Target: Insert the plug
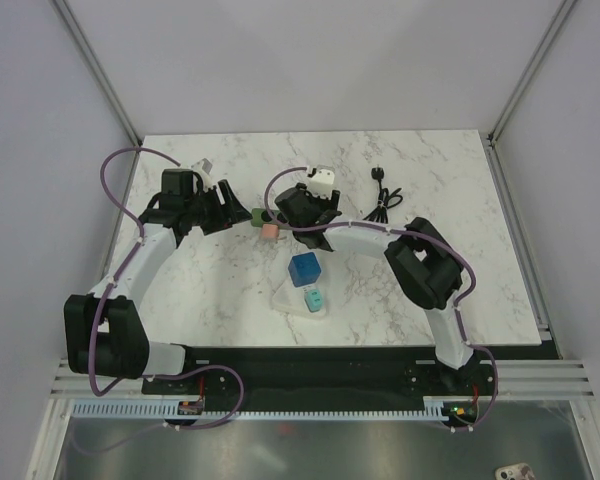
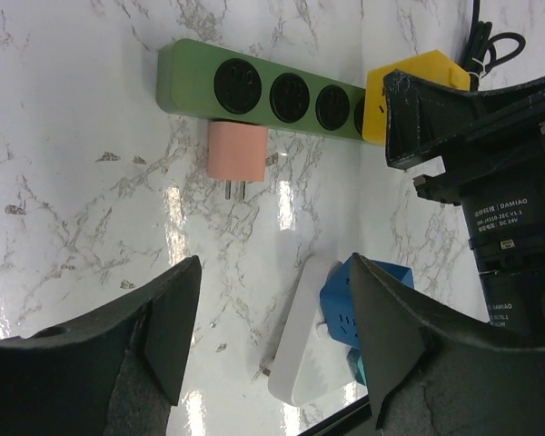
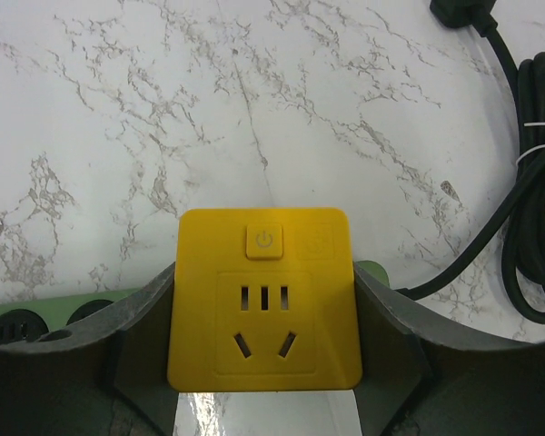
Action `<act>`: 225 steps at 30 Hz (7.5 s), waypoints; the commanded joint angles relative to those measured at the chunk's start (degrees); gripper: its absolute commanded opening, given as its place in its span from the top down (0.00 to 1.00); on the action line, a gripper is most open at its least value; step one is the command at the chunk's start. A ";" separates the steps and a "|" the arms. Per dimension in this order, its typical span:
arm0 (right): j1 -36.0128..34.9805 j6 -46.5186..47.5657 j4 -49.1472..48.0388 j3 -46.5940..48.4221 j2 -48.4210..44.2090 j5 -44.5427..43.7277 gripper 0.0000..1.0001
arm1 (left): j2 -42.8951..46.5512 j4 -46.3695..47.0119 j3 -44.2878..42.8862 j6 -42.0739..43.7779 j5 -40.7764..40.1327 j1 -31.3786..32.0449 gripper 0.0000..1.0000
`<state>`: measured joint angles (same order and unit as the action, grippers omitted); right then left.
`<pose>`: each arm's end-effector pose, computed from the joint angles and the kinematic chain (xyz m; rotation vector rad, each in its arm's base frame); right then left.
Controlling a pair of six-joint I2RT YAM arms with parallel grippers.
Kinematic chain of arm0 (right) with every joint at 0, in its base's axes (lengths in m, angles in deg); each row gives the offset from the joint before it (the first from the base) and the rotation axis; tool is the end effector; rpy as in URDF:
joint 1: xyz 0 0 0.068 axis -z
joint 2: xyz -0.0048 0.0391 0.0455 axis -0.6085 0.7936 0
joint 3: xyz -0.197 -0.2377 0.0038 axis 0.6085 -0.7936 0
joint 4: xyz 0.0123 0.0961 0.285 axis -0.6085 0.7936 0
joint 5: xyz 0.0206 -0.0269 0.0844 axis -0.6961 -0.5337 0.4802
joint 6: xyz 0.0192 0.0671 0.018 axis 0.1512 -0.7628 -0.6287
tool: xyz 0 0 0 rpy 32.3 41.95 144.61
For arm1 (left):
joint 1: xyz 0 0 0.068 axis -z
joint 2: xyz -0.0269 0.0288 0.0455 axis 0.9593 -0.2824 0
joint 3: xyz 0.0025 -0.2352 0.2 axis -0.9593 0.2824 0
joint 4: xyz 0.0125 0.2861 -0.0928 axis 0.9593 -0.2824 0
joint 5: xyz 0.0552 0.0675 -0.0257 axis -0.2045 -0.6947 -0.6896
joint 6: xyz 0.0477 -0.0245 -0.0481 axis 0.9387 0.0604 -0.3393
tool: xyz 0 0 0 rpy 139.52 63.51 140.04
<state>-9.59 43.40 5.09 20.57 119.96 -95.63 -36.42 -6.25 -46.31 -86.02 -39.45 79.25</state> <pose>0.3914 0.3525 0.1825 0.2746 1.9946 -0.1091 0.3384 -0.0565 0.2767 -0.1971 2.3496 -0.7262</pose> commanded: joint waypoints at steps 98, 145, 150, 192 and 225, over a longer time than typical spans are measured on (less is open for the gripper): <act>-0.92 16.00 10.29 5.56 -11.08 19.95 0.10 | 6.79 -4.24 -2.51 0.80 -5.12 -0.03 0.22; 5.14 14.07 8.54 -7.09 -32.62 40.08 0.15 | -28.19 -0.81 -14.55 9.41 -17.08 15.27 0.26; 5.15 13.28 7.57 -8.93 -32.09 41.13 0.15 | -31.18 -2.21 -16.40 8.27 -18.13 15.53 0.30; -5.84 21.80 -56.41 -35.40 -39.39 35.77 0.36 | 12.14 26.69 0.82 -47.89 13.07 13.33 0.98; 4.53 10.03 -46.31 -43.65 -54.58 65.03 1.00 | 11.44 -1.07 -11.39 -5.71 27.13 14.30 0.24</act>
<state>-5.28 56.93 -42.16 -22.09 68.61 -40.51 -24.44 -0.46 -54.03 -103.22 -15.80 93.85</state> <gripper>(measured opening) 0.351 0.765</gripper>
